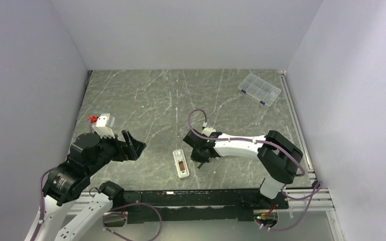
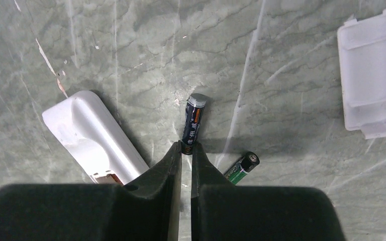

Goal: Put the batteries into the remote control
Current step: Pick up the battery from the center of the board.

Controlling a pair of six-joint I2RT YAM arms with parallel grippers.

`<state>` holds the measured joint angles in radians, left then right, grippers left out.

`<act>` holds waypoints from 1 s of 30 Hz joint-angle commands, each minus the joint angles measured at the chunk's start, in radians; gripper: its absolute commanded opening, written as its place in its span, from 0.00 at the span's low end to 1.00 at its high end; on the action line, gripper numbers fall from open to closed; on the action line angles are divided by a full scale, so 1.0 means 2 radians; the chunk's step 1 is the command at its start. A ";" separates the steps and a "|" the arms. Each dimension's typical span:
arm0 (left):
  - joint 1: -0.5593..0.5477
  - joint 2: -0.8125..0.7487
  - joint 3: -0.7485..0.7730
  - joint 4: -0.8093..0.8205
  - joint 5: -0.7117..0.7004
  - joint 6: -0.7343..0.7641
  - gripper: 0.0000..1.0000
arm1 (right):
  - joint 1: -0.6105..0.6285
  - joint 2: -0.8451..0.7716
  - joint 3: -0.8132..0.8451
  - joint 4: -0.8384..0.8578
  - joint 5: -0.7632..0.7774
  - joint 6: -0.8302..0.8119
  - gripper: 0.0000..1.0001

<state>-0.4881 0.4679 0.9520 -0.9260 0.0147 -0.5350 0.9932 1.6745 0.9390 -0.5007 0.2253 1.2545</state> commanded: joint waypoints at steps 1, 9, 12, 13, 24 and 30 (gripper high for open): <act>-0.001 -0.002 -0.003 0.017 0.008 0.005 0.99 | -0.001 0.030 -0.025 -0.060 0.037 -0.074 0.00; -0.001 0.005 -0.004 0.018 0.010 0.005 0.99 | 0.014 0.026 -0.005 -0.078 0.068 -0.123 0.00; 0.000 0.008 -0.004 0.018 0.012 0.005 0.99 | 0.016 0.009 -0.008 -0.071 0.069 -0.135 0.00; 0.000 0.008 -0.004 0.018 0.012 0.005 0.99 | 0.016 0.002 -0.009 -0.071 0.070 -0.139 0.00; 0.000 0.022 -0.004 0.021 0.024 0.001 0.99 | 0.031 -0.079 -0.029 -0.051 0.067 -0.191 0.00; 0.000 0.037 -0.004 0.022 0.026 0.001 0.99 | 0.035 -0.138 -0.048 -0.028 0.056 -0.211 0.00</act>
<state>-0.4881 0.5201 0.9459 -0.9237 0.0475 -0.5358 1.0576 1.4734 0.8555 -0.5907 0.3355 0.8803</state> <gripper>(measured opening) 0.993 0.092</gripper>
